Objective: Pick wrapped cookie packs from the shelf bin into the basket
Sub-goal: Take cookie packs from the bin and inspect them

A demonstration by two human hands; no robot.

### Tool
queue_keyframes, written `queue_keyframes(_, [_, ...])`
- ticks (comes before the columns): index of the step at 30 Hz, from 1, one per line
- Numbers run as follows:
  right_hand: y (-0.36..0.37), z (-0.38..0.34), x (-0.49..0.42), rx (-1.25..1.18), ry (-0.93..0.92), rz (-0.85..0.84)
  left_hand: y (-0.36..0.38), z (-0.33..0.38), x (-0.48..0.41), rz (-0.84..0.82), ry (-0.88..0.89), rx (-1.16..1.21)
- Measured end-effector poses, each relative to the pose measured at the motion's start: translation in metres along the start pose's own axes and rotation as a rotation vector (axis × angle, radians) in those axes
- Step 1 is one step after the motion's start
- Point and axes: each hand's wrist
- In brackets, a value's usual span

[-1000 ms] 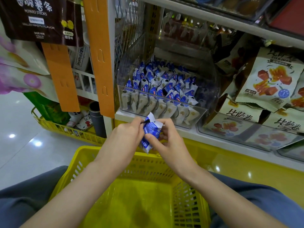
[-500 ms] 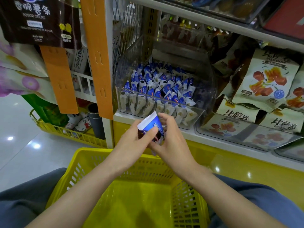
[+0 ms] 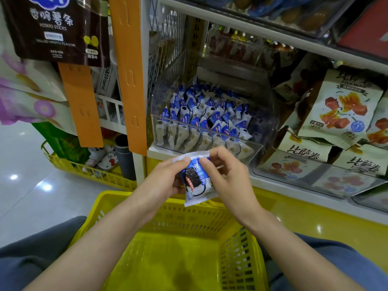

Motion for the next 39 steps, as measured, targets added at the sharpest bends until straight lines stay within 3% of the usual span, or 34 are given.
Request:
queue_keyframes(7, [0.004, -0.004, 0.0, -0.123, 0.242, -0.126, -0.004, 0.004, 0.004, 0.151, 0.099, 0.142])
queue_keyframes(10, [0.004, -0.005, -0.002, -0.37, 0.306, -0.024, -0.001, 0.006, 0.009, 0.069, 0.101, 0.113])
queue_keyframes(13, [0.002, -0.005, -0.005, -0.507, 0.367, 0.003, 0.001, 0.006, 0.011, 0.127, 0.148, -0.02])
queue_keyframes(16, [0.001, -0.009, -0.006, -0.331, 0.301, -0.075, -0.001, 0.007, 0.011, 0.18, 0.207, -0.044])
queue_keyframes(19, [-0.007, -0.014, -0.016, -0.017, 0.113, -0.151, -0.007, 0.012, 0.011, 0.201, 0.247, -0.03])
queue_keyframes(21, [-0.019, -0.015, -0.031, 0.103, -0.028, -0.099, -0.013, 0.017, 0.01, 0.219, 0.263, 0.006])
queue_keyframes(24, [-0.035, -0.006, -0.067, 0.24, -0.097, 0.054, -0.021, 0.023, 0.009, 0.259, 0.264, 0.028])
queue_keyframes(26, [-0.04, 0.01, -0.095, 0.389, -0.05, 0.052, -0.022, 0.024, 0.008, 0.267, 0.256, 0.018])
queue_keyframes(34, [-0.044, 0.071, -0.153, 0.691, 0.4, -0.277, -0.02, 0.028, 0.01, 0.265, 0.24, 0.006])
queue_keyframes(39, [-0.038, 0.075, -0.165, 0.729, 0.459, -0.359, -0.019, 0.032, 0.011, 0.27, 0.222, 0.028])
Point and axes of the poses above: each hand's wrist, its own x-axis away from the middle knuckle, its own y-axis out of the palm, z = x × y, and after that the axes turned 11 degrees about -y, right-handed
